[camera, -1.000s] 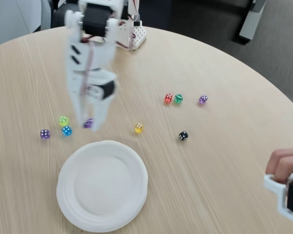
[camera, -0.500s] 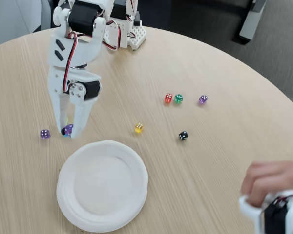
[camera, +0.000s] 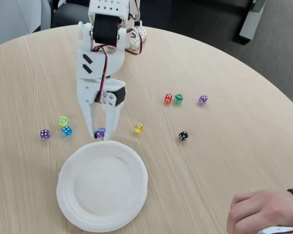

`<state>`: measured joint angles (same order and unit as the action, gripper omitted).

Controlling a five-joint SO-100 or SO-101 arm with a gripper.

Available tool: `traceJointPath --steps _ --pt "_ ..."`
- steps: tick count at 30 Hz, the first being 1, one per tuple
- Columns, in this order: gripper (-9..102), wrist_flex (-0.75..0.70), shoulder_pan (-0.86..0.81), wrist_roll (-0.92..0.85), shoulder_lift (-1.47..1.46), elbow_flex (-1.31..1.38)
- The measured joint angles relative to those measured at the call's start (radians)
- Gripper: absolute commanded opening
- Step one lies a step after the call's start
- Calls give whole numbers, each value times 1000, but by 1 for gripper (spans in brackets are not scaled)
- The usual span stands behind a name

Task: Pick a purple dice and put it in the plate.

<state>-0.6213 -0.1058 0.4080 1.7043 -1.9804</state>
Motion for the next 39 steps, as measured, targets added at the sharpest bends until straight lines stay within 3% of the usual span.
traceJointPath --steps 13,22,27,39 --pt "0 164 20 -232 0 -94" --pt "0 405 15 -376 0 -327" --pt "0 500 18 -368 0 -344" --pt "0 509 17 -181 0 -344"
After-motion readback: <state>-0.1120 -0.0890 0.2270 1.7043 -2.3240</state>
